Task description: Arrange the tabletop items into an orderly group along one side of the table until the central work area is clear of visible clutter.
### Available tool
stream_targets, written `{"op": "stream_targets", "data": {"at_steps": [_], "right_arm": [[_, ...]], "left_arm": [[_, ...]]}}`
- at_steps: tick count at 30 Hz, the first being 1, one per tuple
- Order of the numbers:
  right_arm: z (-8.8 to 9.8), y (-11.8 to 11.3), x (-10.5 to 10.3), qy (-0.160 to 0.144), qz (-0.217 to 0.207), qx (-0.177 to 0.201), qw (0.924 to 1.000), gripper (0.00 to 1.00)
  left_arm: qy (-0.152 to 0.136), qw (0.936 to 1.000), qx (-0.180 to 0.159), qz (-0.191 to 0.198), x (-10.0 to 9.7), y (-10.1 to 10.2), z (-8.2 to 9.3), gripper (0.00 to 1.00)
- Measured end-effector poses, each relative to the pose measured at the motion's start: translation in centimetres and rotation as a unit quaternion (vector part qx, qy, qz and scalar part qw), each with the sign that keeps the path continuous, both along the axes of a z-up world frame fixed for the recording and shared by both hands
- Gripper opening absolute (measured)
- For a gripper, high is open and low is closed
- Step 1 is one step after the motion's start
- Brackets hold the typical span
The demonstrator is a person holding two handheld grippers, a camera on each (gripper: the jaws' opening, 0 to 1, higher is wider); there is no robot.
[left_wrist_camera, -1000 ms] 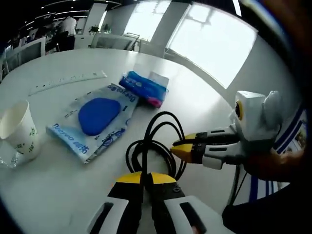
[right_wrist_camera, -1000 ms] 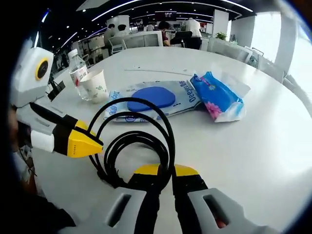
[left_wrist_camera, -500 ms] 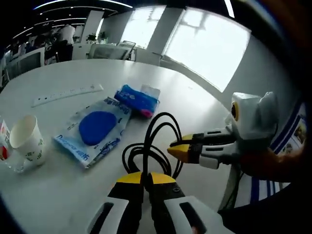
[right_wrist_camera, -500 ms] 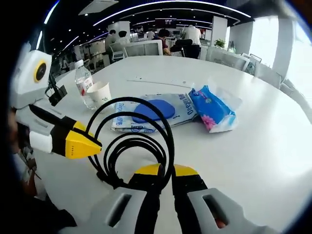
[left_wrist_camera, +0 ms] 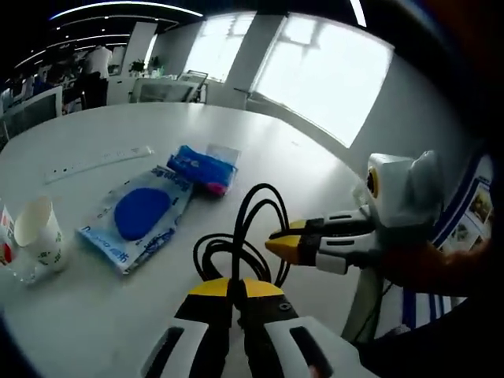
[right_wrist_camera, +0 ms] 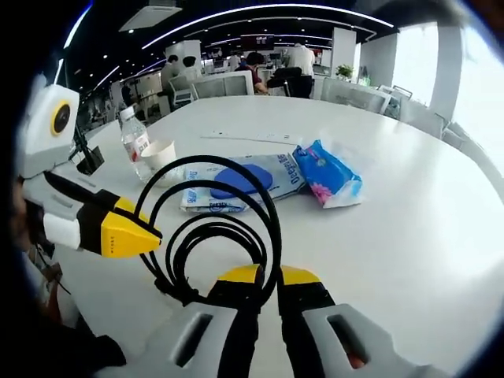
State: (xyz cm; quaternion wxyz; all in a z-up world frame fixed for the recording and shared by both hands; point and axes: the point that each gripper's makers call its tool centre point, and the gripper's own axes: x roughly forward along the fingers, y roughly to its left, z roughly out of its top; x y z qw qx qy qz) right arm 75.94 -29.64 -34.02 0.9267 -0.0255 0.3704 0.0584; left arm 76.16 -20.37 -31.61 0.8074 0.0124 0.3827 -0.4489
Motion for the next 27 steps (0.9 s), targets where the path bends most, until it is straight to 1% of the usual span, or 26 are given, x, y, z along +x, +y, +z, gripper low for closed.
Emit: {"op": "stream_targets", "data": {"at_steps": [5,6,7,15,22,27], "right_arm": [[0.1,-0.7,-0.7,-0.003,-0.013,0.001,0.9999,0.03],[0.0,-0.9,-1.0,-0.005,-0.024,0.008,0.9997,0.03],[-0.2,-1.0,-1.2,-0.003,-0.02,0.004,0.9998,0.03],[-0.2,-1.8,-2.3,-0.005,-0.034,0.001,0.9994,0.03],[-0.7,-2.7,-3.5,0.004,-0.047,-0.002,0.9989,0.03],[-1.3,-3.2,-4.0,0.012,-0.051,-0.003,0.9986,0.03]], "left_arm": [[0.001,1.0,-0.003,-0.009,-0.7,-0.8,0.0,0.01],[0.0,0.9999,-0.002,-0.012,-0.9,-0.9,-0.1,0.01],[0.0,0.9999,-0.002,-0.014,-1.0,-1.0,-0.1,0.01],[0.003,0.9997,-0.005,-0.022,-1.8,-1.8,-0.3,0.01],[0.011,0.9993,-0.002,-0.036,-2.7,-2.9,-1.1,0.01],[0.017,0.999,0.004,-0.04,-2.9,-3.5,-1.9,0.01]]}}
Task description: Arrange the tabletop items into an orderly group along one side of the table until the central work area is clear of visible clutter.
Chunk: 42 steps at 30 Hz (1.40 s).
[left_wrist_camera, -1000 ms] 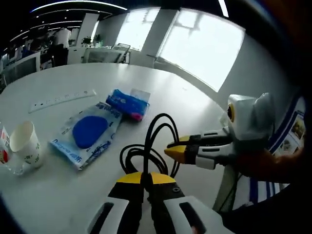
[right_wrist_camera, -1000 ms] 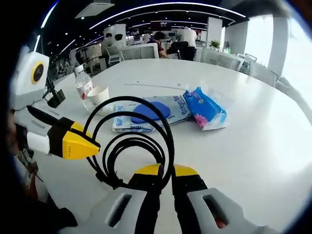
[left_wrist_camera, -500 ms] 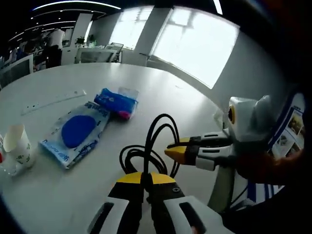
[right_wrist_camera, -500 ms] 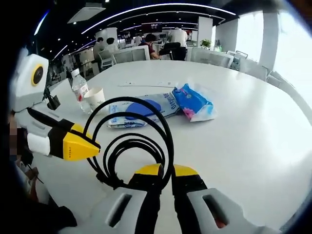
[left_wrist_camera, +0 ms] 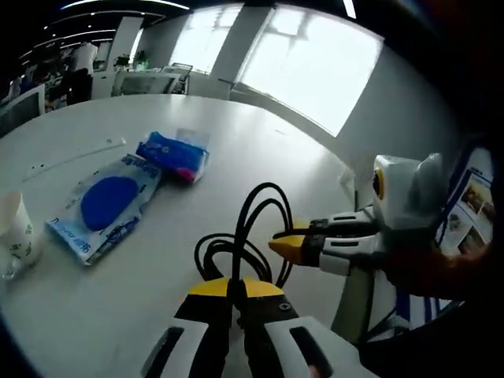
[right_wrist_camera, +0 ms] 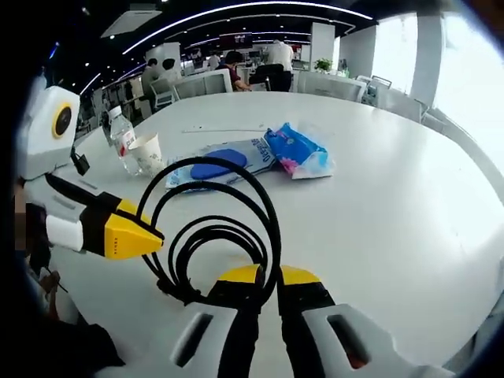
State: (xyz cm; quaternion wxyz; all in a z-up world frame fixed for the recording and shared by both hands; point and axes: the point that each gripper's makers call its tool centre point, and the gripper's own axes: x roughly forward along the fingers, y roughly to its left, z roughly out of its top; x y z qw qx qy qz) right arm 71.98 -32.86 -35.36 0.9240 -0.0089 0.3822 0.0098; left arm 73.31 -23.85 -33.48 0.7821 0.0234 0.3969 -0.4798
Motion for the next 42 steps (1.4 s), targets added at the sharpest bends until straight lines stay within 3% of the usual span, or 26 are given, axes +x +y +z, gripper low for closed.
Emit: {"op": "stream_targets", "data": {"at_steps": [14,23,26,30,32,37,42], "right_arm": [[-2.1,-0.7,0.1,0.007,0.01,-0.017,0.9998,0.05],[-2.7,-0.4,0.4,0.01,0.042,-0.024,0.9988,0.05],[-2.9,-0.2,0.6,0.016,0.057,-0.03,0.9978,0.06],[-2.3,0.2,1.1,0.014,0.072,-0.036,0.9966,0.11],[-2.0,0.7,1.3,0.014,0.074,-0.024,0.9969,0.16],[-1.0,2.2,1.5,0.016,0.079,-0.009,0.9967,0.31],[0.3,3.0,1.4,0.003,0.068,-0.006,0.9977,0.38]], "left_arm": [[0.03,0.9993,0.022,-0.002,0.3,-0.8,-2.6,0.02],[0.014,0.9976,0.062,-0.025,-0.1,-0.2,-4.0,0.06],[0.018,0.9976,0.062,-0.024,-0.4,-0.1,-3.9,0.11],[0.0,0.9973,0.069,-0.023,-0.2,0.4,-3.4,0.16],[-0.001,0.9978,0.064,-0.017,0.0,0.7,-3.0,0.18],[-0.019,0.9984,0.053,-0.003,-0.1,1.5,-1.9,0.33],[-0.043,0.9981,0.044,-0.006,0.1,2.6,-0.6,0.44]]}}
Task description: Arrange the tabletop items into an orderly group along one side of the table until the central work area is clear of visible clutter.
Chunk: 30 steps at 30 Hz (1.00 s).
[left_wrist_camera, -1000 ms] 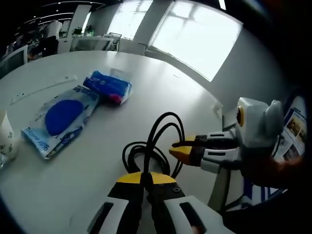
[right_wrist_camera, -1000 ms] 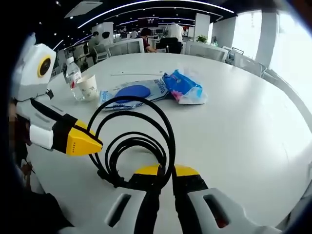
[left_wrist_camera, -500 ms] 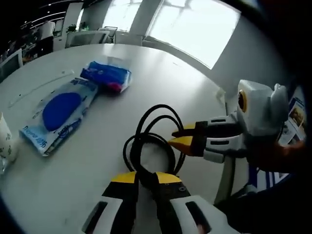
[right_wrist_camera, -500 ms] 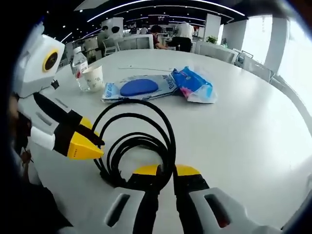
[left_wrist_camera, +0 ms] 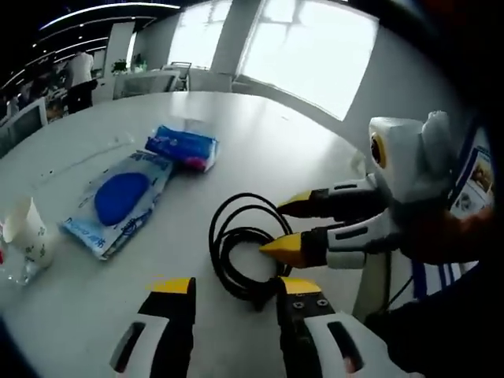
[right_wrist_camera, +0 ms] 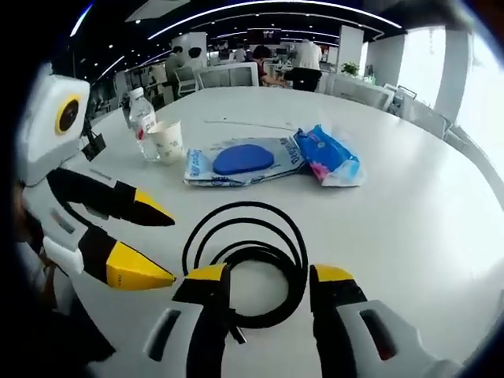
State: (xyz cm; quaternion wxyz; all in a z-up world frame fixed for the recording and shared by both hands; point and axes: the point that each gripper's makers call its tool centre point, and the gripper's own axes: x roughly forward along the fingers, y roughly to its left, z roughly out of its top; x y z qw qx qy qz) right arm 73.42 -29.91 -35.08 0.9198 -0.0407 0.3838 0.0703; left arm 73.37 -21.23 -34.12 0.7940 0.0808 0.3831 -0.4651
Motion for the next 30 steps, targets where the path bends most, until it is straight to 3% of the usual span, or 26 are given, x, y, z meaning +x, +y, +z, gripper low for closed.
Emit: {"op": "stream_targets", "data": {"at_steps": [5,8,11,15,24,30], "right_arm": [[1.6,-0.1,-0.1,-0.019,-0.052,0.006,0.9984,0.46],[2.4,0.5,0.0,-0.025,-0.087,0.03,0.9954,0.51],[3.0,1.0,0.2,-0.028,-0.097,0.029,0.9945,0.54],[4.4,1.3,0.7,-0.04,-0.119,0.044,0.9911,0.65],[9.7,-0.2,3.2,-0.087,-0.138,0.063,0.9846,0.83],[13.2,-1.9,6.0,-0.103,-0.099,0.047,0.9887,0.86]], "left_arm": [[-0.009,0.9997,-0.009,-0.019,0.7,1.7,1.4,0.53],[-0.008,0.9993,-0.01,-0.034,1.2,2.8,2.6,0.6],[-0.012,0.9988,-0.011,-0.047,1.8,3.6,3.4,0.66],[-0.021,0.9975,-0.016,-0.065,2.6,4.2,4.7,0.74],[-0.043,0.9948,-0.045,-0.081,4.9,2.9,8.9,0.82],[-0.105,0.9903,-0.075,-0.052,9.6,0.7,14.0,0.88]]}}
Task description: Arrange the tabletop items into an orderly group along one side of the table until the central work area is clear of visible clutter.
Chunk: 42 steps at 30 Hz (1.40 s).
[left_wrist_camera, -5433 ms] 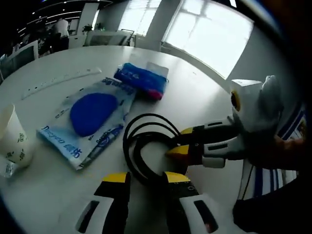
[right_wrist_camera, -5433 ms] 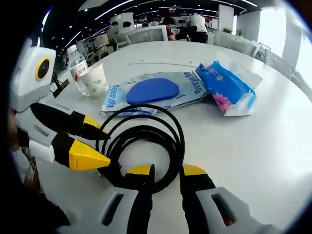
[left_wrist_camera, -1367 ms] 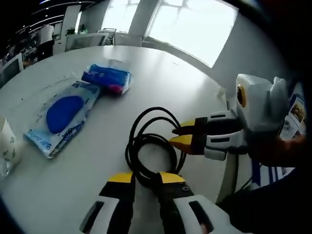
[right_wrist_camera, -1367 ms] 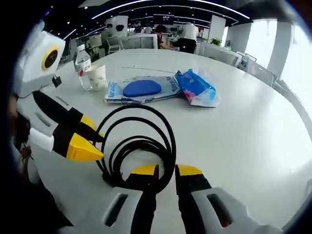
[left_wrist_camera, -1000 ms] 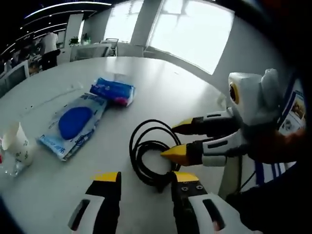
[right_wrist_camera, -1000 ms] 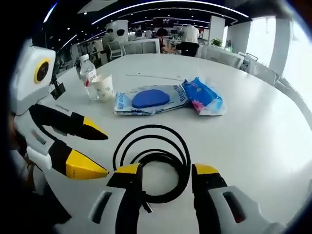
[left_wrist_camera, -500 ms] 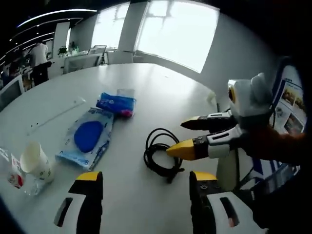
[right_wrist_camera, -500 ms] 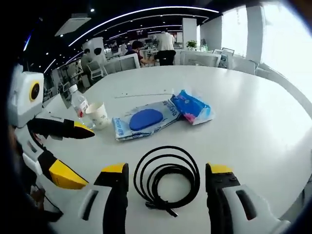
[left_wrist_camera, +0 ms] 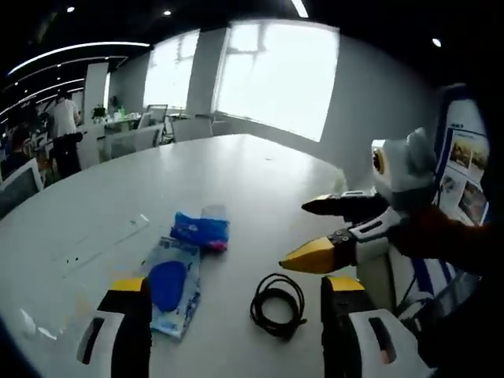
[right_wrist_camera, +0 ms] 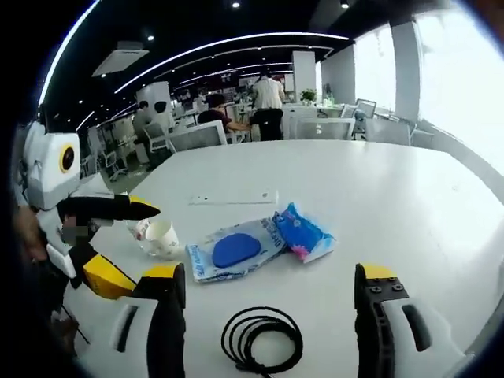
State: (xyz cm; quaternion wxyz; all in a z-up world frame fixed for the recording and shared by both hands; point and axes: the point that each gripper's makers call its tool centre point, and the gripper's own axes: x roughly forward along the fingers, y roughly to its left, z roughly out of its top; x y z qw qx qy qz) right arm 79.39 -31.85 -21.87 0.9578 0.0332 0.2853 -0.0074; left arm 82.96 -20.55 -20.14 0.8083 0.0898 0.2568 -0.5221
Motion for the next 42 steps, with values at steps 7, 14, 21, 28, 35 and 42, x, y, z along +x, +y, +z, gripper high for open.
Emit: {"op": "stream_targets", "data": {"at_steps": [7,14,21,28,35,42], "right_arm": [[1.1,-2.6,2.5,0.001,-0.004,-0.004,1.0,0.85],[0.3,-3.9,3.3,0.02,-0.009,0.004,0.9997,0.84],[-1.0,-4.3,4.2,0.032,-0.006,0.008,0.9994,0.83],[-2.5,-4.6,5.4,0.049,0.002,0.015,0.9987,0.82],[-4.3,-5.5,6.8,0.061,-0.008,0.026,0.9978,0.78],[-6.3,-6.3,7.7,0.07,-0.022,0.033,0.9968,0.7]], "left_arm": [[-0.026,0.9992,0.01,-0.029,2.3,-2.0,2.6,0.92],[-0.008,0.9992,0.013,-0.037,5.1,-3.6,2.3,0.92],[0.011,0.9986,0.033,-0.04,6.9,-4.5,0.6,0.93],[0.009,0.9975,0.054,-0.045,9.2,-5.6,-0.2,0.93],[-0.001,0.996,0.068,-0.058,12.0,-6.9,-1.2,0.91],[0.005,0.9951,0.072,-0.067,13.8,-7.8,-3.5,0.83]]}}
